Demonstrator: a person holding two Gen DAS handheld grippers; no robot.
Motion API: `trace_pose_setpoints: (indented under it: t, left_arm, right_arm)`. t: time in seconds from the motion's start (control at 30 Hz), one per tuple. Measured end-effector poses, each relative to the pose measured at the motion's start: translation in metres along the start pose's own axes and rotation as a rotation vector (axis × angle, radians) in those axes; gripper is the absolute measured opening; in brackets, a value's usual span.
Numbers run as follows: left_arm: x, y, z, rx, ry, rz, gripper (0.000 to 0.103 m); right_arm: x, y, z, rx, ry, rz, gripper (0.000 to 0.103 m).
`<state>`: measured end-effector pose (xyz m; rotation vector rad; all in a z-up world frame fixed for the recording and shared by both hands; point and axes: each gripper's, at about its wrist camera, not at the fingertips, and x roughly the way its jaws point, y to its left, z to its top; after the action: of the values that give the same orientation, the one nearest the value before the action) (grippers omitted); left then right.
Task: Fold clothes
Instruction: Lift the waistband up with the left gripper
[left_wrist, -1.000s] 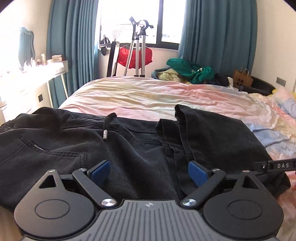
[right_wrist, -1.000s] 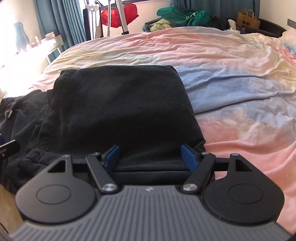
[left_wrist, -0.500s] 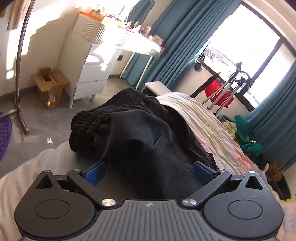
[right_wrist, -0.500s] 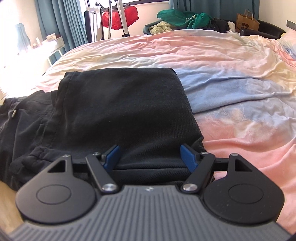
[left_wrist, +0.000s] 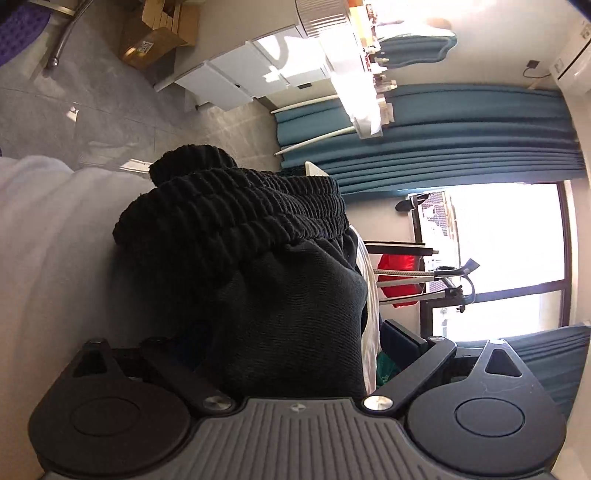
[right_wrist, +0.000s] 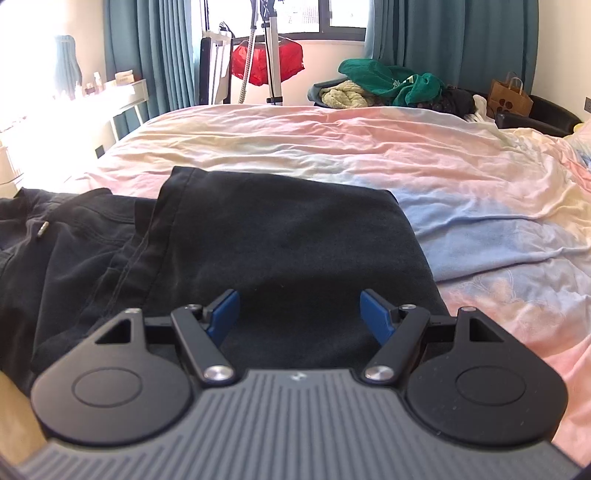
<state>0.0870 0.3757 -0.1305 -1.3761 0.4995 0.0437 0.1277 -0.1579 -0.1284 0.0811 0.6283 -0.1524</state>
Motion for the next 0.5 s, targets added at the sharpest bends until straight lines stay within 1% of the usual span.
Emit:
trace_pose_setpoints:
  t: [0.07,0.1,0.17,0.23,0.3,0.33,0.37,0.4,0.43,0.5]
  left_arm:
    - [0.007,0.006,0.005,-0.031,-0.011,-0.012,0.096]
    - [0.011,0.009,0.007,-0.042,-0.014,-0.009,0.091]
    - [0.015,0.011,0.009,-0.043,-0.025,0.002,0.087]
    - [0.016,0.01,0.01,-0.015,-0.044,0.028,0.082]
    - [0.017,0.005,0.009,0.028,-0.065,0.069,0.068]
    - [0.016,0.004,0.008,0.051,-0.072,0.083,0.063]
    - [0.016,0.004,0.008,0.075,-0.082,0.095,0.052]
    - [0.016,0.004,0.008,0.089,-0.088,0.098,0.047]
    - [0.016,0.006,0.009,0.086,-0.088,0.092,0.045]
    - [0.016,0.007,0.011,0.07,-0.089,0.093,0.038]
  right_arm:
    - [0.0,0.008,0.0,-0.031,-0.017,0.011,0.074]
    - [0.001,0.011,0.0,-0.046,-0.018,0.027,0.074]
    - [0.001,0.017,-0.001,-0.07,-0.02,0.057,0.074]
    - [-0.001,0.02,-0.001,-0.085,-0.03,0.069,0.074]
    - [-0.002,0.023,-0.001,-0.1,-0.041,0.082,0.074]
    - [-0.003,0.024,-0.001,-0.107,-0.046,0.088,0.074]
    - [-0.002,0.024,-0.001,-0.103,-0.036,0.098,0.074]
    - [-0.001,0.024,-0.002,-0.092,-0.02,0.105,0.074]
    - [-0.001,0.024,-0.002,-0.076,-0.015,0.102,0.074]
    - [-0.003,0.025,-0.002,-0.049,-0.016,0.095,0.074]
